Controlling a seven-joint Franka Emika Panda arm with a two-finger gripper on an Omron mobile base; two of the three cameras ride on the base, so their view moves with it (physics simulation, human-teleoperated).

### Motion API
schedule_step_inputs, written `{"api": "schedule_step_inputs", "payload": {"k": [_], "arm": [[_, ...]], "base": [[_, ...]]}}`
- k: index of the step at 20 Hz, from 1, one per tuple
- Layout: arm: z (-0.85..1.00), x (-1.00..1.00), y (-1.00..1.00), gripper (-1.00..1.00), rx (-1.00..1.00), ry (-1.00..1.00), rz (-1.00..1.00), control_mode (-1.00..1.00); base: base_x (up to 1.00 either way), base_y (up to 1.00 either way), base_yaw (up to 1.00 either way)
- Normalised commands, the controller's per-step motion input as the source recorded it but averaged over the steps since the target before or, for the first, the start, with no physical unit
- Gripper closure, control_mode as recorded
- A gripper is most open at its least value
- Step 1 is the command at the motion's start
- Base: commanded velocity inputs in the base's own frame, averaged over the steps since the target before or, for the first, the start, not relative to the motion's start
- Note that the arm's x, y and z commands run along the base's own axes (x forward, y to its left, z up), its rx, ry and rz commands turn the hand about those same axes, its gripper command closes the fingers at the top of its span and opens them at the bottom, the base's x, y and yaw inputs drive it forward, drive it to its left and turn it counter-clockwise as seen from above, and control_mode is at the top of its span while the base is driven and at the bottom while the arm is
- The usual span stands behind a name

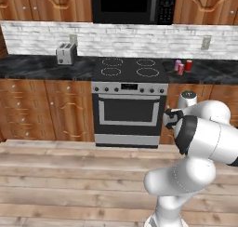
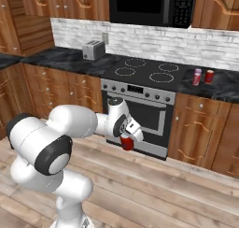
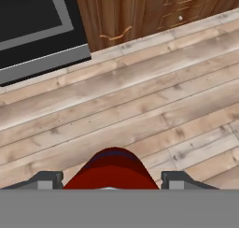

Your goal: Four empty soda cans are scattered around the kitchen. Gather all the cans and cluster them next to the stove for recycling.

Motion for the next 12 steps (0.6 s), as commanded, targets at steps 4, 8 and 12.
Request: {"api": "schedule_step_inputs", "payload": {"k": [4, 8, 12], "arm": [[0.00, 0.00, 0.00, 1.00, 0.00, 0.00, 0.00, 1.00], [0.00, 0.00, 0.00, 1.00, 0.00, 0.00, 0.00, 1.00], [0.00, 0.00, 0.00, 1.00, 0.00, 0.00, 0.00, 1.00]], "base": [[0.31, -0.53, 0.00], [0.31, -0.53, 0.00], [0.33, -0.51, 0.00]]}}
